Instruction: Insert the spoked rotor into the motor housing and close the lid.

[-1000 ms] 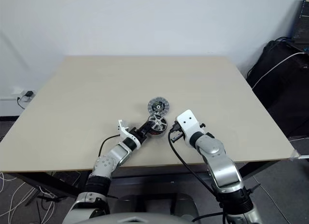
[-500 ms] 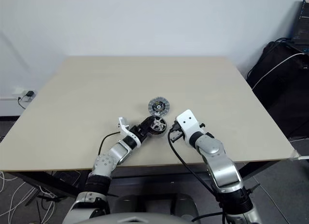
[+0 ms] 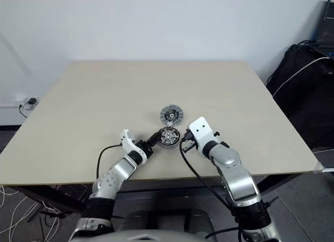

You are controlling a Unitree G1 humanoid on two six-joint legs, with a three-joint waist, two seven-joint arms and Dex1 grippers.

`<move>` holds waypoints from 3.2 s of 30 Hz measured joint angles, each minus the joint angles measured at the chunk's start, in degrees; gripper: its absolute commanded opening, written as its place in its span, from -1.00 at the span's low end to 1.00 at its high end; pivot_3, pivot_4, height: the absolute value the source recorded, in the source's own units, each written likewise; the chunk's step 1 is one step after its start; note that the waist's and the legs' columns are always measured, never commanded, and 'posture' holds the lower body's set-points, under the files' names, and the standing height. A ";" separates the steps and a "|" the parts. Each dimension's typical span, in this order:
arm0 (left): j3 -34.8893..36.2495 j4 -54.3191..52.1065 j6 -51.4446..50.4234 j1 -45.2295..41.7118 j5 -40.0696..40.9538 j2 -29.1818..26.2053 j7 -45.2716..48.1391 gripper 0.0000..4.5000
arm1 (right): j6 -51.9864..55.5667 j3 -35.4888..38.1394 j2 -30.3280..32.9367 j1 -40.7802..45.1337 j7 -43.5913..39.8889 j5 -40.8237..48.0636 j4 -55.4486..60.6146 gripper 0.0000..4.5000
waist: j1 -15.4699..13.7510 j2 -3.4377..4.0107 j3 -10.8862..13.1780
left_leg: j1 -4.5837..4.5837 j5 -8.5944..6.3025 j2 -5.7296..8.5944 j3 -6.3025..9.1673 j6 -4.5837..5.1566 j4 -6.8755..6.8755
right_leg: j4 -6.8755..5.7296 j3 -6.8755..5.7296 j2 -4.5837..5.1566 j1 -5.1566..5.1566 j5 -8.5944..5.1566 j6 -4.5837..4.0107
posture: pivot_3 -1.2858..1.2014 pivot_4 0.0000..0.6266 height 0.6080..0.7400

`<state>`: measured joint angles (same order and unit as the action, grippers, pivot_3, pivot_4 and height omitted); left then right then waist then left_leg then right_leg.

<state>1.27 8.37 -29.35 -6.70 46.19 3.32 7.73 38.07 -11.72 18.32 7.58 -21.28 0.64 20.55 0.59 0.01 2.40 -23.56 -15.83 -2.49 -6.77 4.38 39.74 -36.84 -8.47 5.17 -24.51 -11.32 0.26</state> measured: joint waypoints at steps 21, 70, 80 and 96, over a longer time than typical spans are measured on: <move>-16.11 -9.50 28.31 18.15 -42.21 -13.16 3.18 -0.99 | -6.72 -6.48 -12.37 13.83 0.37 -1.34 -25.92 -1.00 | 0.09 0.26 -0.07 | 0.03 -0.15 -0.07 -0.05 -0.30 -0.02 | -0.03 0.00 0.02 -0.23 0.01 -0.06 | 0.03 -1.00 1.00; -15.54 -8.66 34.52 23.66 -44.98 -9.07 8.18 -1.00 | -21.85 -28.92 2.51 36.73 -40.14 -17.69 -46.21 -0.02 | 0.06 0.90 -0.25 | 0.18 -0.15 -0.08 -0.07 -0.19 -0.01 | -0.06 -0.10 0.10 -0.21 0.01 -0.05 | 0.03 -1.00 1.00; -15.23 -8.55 35.49 23.61 -45.01 -7.96 7.28 -1.00 | -26.85 -29.93 0.71 39.45 -41.53 -22.11 -52.06 -0.19 | 0.05 0.90 -0.26 | 0.24 -0.15 -0.08 -0.09 -0.19 -0.01 | -0.07 -0.09 0.10 -0.15 0.02 -0.04 | 0.03 -1.00 1.00; -15.03 -7.13 36.29 23.47 -44.98 -7.46 7.05 -1.00 | -30.26 -29.04 1.11 38.66 -41.02 -24.76 -52.77 -0.96 | 0.09 0.93 -0.34 | 0.46 -0.16 -0.10 -0.15 -0.22 -0.01 | -0.11 -0.07 0.32 0.00 0.03 -0.03 | 0.03 -1.00 1.00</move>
<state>-13.76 1.23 6.94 16.77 1.21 -4.13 14.78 7.81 -40.75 19.43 46.24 -62.30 -24.12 -32.22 0.68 0.94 2.06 -23.10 -15.99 -2.60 -6.92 4.16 39.73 -36.95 -8.54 5.49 -24.51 -11.30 0.23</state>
